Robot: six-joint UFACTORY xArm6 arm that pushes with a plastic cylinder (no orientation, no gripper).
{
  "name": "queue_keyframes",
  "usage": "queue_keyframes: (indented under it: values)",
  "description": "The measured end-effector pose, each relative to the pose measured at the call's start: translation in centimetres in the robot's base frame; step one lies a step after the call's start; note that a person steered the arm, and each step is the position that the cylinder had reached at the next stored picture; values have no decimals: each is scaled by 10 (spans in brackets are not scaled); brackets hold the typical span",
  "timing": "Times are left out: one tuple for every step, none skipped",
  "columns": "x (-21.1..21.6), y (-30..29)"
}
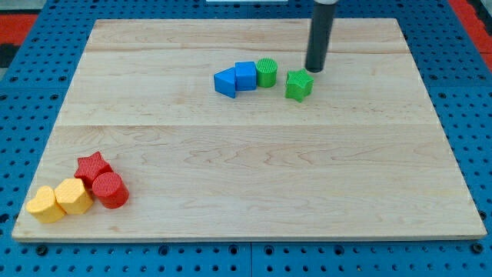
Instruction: Move green star a bit left
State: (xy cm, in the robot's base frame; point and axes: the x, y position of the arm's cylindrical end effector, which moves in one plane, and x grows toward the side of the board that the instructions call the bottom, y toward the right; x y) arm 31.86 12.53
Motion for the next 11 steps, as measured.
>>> queue_keyframes:
  values:
    - [3, 32]
    - [18, 41]
    - [27, 33]
    - [31, 17]
    - [34, 5]
    - [35, -10]
    - [36, -26]
    - [36, -42]
    - [36, -52]
    - [36, -60]
    - [37, -59]
